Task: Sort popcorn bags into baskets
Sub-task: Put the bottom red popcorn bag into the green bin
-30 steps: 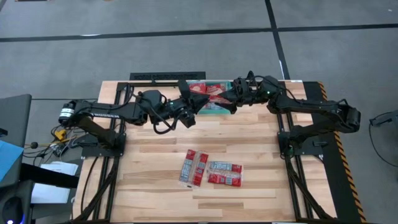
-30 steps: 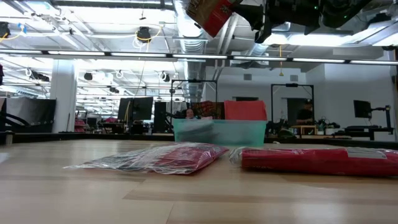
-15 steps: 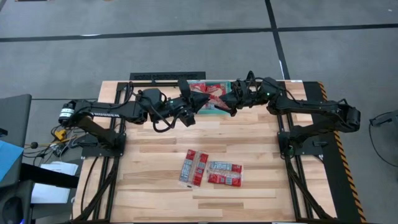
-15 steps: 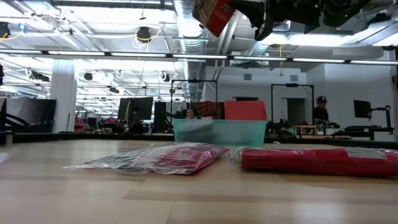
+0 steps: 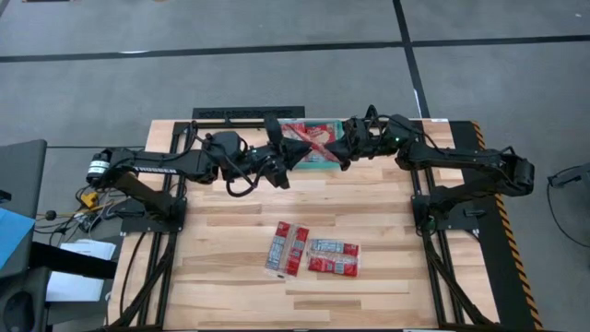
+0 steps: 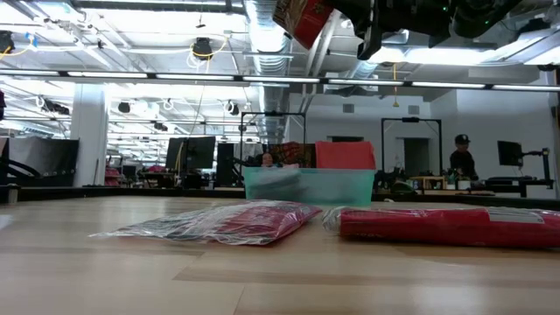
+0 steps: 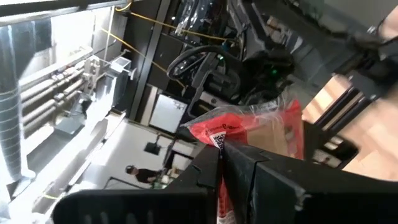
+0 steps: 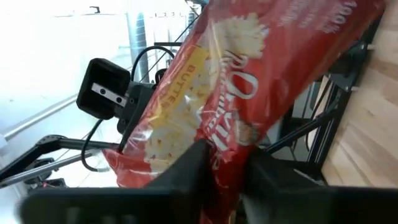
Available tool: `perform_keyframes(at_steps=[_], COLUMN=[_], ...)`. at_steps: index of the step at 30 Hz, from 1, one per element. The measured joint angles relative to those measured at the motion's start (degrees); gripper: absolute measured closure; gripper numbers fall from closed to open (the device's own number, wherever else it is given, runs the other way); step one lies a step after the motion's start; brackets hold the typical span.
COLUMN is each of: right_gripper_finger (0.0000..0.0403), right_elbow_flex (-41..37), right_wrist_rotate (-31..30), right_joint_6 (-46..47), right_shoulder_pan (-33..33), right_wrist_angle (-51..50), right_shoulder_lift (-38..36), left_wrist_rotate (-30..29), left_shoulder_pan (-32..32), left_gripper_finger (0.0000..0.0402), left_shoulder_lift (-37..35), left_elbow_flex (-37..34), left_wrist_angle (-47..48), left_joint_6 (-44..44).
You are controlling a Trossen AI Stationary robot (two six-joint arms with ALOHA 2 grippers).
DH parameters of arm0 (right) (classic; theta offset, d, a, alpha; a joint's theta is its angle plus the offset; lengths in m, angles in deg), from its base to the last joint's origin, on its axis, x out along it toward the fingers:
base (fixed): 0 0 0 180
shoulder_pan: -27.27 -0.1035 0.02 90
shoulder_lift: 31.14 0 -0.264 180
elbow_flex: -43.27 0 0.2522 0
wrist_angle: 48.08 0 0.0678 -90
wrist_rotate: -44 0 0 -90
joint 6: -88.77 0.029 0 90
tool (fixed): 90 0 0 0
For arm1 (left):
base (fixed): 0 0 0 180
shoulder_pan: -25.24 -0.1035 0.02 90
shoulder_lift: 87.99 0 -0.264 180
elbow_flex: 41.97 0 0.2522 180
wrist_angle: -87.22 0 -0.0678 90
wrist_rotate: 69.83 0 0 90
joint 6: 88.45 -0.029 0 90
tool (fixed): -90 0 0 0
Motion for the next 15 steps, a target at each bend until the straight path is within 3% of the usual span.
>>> perform_keyframes(at_steps=[5, 10, 15], right_gripper_finger=[0.0382, 0.0382, 0.0389], right_elbow_flex=[0.00, 0.00, 0.00], right_wrist_rotate=[-1.28, -1.70, -1.96], right_joint_6=[-2.59, -4.19, -6.64], right_shoulder_pan=[0.00, 0.57, 2.18], right_wrist_angle=[0.14, 0.01, -0.15], right_shoulder_lift=[0.00, 0.00, 0.00], left_wrist_rotate=[0.02, -1.09, -5.38], left_shoulder_pan=[-0.01, -0.01, 0.38], left_gripper_finger=[0.0401, 0.0397, 0.0357], left_shoulder_lift=[0.02, 0.02, 0.04], left_elbow_flex=[0.00, 0.00, -0.01], left_wrist_angle=[0.31, 1.18, 2.94], left_joint_6=[7.18, 14.69, 19.90])
